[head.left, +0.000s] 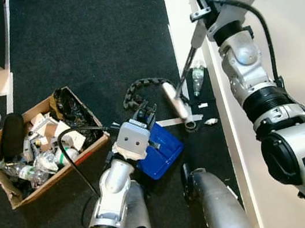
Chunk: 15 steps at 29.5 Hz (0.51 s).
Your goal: Sweep floor
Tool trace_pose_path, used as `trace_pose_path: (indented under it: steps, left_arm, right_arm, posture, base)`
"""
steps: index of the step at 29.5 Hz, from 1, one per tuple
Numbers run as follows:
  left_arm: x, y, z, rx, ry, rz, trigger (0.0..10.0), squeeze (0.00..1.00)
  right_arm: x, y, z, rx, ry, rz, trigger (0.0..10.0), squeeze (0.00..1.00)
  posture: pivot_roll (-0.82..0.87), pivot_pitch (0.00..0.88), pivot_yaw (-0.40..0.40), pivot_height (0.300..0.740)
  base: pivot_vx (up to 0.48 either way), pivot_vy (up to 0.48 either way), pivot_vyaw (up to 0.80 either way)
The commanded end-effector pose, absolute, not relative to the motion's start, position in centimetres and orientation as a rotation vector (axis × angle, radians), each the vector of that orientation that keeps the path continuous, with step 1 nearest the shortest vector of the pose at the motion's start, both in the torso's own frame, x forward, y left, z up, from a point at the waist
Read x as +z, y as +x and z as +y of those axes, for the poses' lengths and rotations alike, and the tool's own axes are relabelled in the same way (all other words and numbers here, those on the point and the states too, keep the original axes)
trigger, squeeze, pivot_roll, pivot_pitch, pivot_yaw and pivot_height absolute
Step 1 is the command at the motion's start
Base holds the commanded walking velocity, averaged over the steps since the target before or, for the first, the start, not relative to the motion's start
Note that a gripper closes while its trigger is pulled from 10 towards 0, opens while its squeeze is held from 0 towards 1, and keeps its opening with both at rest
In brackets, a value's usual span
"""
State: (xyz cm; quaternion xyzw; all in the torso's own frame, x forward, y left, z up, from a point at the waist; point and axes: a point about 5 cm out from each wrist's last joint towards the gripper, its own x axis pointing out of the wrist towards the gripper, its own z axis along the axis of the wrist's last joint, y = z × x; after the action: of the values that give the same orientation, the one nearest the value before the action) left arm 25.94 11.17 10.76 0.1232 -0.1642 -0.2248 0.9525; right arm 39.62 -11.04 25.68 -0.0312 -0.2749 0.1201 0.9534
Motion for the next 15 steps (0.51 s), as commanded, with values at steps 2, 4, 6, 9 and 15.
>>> trace_pose_path:
  steps: [2, 4, 6, 9, 15]
  left_arm:
    - [8.9, 24.8, 10.9, -0.48, 0.244, -0.225, 10.0, 0.0]
    - [9.1, 24.8, 11.0, -0.473, 0.244, -0.229, 10.0, 0.0]
    - [9.2, 24.6, 11.1, -0.469, 0.244, -0.232, 10.0, 0.0]
    - [9.3, 24.4, 11.1, -0.466, 0.244, -0.232, 10.0, 0.0]
    - [9.3, 24.6, 11.1, -0.45, 0.225, -0.213, 10.0, 0.0]
  right_arm:
    - [26.3, 39.2, -10.0, 0.295, -0.059, -0.635, 10.0, 0.0]
    - [26.4, 39.2, -9.8, 0.299, -0.054, -0.631, 10.0, 0.0]
    - [26.4, 39.3, -9.6, 0.294, -0.057, -0.624, 10.0, 0.0]
    - [26.3, 39.5, -9.3, 0.301, -0.07, -0.598, 10.0, 0.0]
    - [25.2, 39.9, -8.8, 0.319, -0.009, -0.513, 10.0, 0.0]
  posture:
    - [0.22, 0.446, -0.157, 0.74]
    - [0.22, 0.454, -0.157, 0.74]
    - [0.23, 0.464, -0.158, 0.74]
    - [0.23, 0.463, -0.162, 0.74]
    - [0.25, 0.415, -0.17, 0.74]
  base:
    - [0.0, 0.0, 0.0]
    - [0.0, 0.0, 0.0]
    - [0.0, 0.0, 0.0]
    - [0.0, 0.0, 0.0]
    - [0.0, 0.0, 0.0]
